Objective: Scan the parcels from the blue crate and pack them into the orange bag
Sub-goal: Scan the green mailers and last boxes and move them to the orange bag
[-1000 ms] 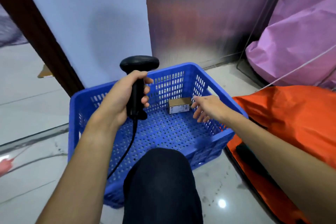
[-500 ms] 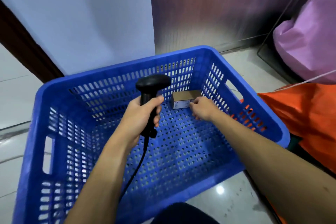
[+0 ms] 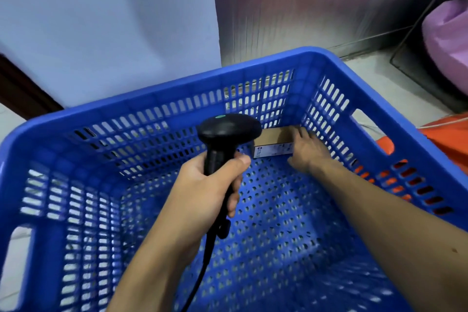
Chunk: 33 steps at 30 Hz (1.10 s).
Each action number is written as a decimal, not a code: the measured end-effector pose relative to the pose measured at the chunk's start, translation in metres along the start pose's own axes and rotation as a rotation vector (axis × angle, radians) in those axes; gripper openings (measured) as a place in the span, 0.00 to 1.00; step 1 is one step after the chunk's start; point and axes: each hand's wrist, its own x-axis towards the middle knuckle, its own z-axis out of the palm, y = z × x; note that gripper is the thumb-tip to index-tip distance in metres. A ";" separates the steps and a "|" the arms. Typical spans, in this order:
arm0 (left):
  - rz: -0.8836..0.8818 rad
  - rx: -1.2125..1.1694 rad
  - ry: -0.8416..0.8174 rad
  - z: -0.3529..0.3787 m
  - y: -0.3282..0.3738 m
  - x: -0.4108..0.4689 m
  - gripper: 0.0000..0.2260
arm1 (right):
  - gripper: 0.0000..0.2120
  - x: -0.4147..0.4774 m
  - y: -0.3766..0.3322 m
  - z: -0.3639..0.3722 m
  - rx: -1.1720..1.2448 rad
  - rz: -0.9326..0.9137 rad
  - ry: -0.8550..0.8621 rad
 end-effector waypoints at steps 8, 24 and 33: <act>-0.009 -0.054 -0.038 -0.001 0.005 -0.005 0.12 | 0.34 0.033 0.006 0.011 -0.009 0.043 -0.008; -0.001 -0.079 0.137 -0.011 0.005 0.001 0.09 | 0.31 -0.037 -0.006 -0.060 0.273 0.060 0.046; 0.013 -0.034 -0.004 0.024 0.030 -0.041 0.08 | 0.36 -0.188 0.023 -0.151 0.616 0.000 0.341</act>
